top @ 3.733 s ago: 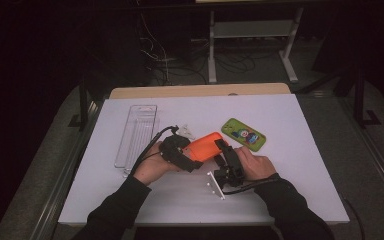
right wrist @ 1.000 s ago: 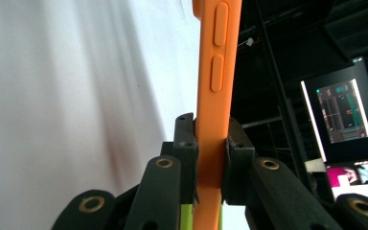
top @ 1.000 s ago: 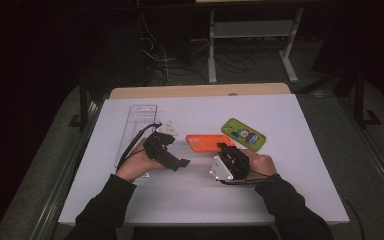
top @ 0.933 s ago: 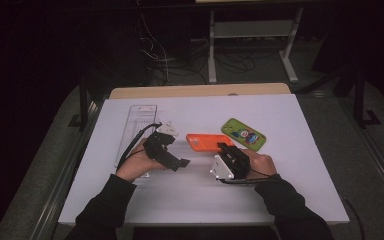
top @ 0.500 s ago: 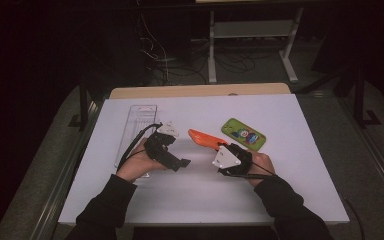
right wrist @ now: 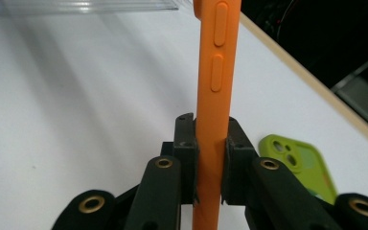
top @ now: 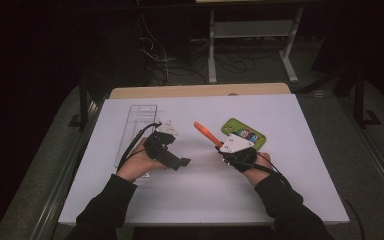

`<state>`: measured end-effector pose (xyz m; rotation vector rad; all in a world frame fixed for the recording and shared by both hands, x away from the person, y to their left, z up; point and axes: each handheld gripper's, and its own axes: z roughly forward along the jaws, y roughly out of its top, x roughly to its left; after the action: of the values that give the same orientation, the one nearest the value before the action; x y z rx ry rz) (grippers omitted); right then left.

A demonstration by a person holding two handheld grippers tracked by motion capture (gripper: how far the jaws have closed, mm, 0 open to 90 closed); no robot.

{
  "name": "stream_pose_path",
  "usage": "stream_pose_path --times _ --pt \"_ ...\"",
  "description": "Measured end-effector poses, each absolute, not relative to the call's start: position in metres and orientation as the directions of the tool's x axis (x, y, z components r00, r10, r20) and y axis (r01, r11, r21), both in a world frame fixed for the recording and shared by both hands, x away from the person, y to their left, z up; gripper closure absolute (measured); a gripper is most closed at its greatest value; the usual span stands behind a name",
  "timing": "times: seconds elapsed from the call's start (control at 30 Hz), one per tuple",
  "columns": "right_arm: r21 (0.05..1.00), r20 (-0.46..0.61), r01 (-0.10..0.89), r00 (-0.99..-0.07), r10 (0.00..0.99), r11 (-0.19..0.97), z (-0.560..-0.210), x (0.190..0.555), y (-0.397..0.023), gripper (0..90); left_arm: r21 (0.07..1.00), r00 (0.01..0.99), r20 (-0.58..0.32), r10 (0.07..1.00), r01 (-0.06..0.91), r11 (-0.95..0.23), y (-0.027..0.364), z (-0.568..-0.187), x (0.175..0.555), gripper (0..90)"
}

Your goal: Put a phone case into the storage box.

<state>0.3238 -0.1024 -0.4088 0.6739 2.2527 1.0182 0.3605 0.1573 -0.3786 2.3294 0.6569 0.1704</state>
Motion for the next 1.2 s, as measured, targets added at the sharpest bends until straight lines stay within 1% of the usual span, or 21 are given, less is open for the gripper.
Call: stream_pose_path --times 0.07,0.1,0.17,0.2,0.27,0.43,0.57,0.67,0.83,0.93,1.1,1.2 --pt "0.802 -0.237 0.240 -0.713 0.659 0.548 -0.408 0.326 -0.104 78.4 0.678 0.852 -0.080 0.517 0.427 -0.598 0.156 -0.380 0.359 0.0" --pt "0.809 -0.197 0.269 -0.713 0.673 0.522 -0.408 0.326 -0.105 78.4 0.677 0.853 -0.080 0.516 0.426 -0.600 0.156 -0.380 0.359 0.0" --pt "0.816 -0.154 0.295 -0.717 0.680 0.497 -0.408 0.328 -0.107 78.4 0.675 0.852 -0.077 0.518 0.427 -0.601 0.156 -0.380 0.360 0.0" --pt "0.820 -0.137 0.306 -0.716 0.684 0.484 -0.408 0.329 -0.107 78.4 0.667 0.859 -0.064 0.508 0.415 -0.619 0.157 -0.379 0.360 0.0" --pt "0.818 -0.119 0.319 -0.721 0.683 0.479 -0.407 0.332 -0.110 78.4 0.669 0.857 -0.071 0.510 0.420 -0.613 0.157 -0.379 0.360 0.0" --pt "0.823 0.027 0.418 -0.705 0.709 0.384 -0.407 0.336 -0.114 78.5 0.669 0.853 -0.079 0.516 0.429 -0.607 0.157 -0.380 0.360 0.0" --pt "0.821 0.119 0.474 -0.686 0.718 0.317 -0.406 0.339 -0.117 78.5 0.669 0.853 -0.079 0.516 0.429 -0.607 0.157 -0.380 0.360 0.0" --pt "0.820 0.143 0.488 -0.683 0.717 0.300 -0.407 0.340 -0.119 78.5 0.674 0.850 -0.072 0.521 0.427 -0.603 0.157 -0.379 0.361 0.0" --pt "0.820 0.133 0.481 -0.686 0.715 0.309 -0.409 0.340 -0.119 78.5 0.707 0.830 -0.118 0.545 0.455 -0.541 0.157 -0.377 0.362 0.0" --pt "0.822 0.136 0.481 -0.686 0.715 0.305 -0.408 0.340 -0.119 78.6 0.718 0.830 -0.120 0.544 0.451 -0.530 0.158 -0.374 0.363 0.0" --pt "0.830 0.139 0.474 -0.687 0.713 0.295 -0.406 0.340 -0.120 78.6 0.751 0.818 -0.176 0.548 0.471 -0.462 0.156 -0.368 0.365 0.0" --pt "0.833 0.147 0.475 -0.685 0.713 0.285 -0.405 0.340 -0.121 78.6 0.762 0.819 -0.183 0.544 0.468 -0.448 0.152 -0.364 0.367 0.0"
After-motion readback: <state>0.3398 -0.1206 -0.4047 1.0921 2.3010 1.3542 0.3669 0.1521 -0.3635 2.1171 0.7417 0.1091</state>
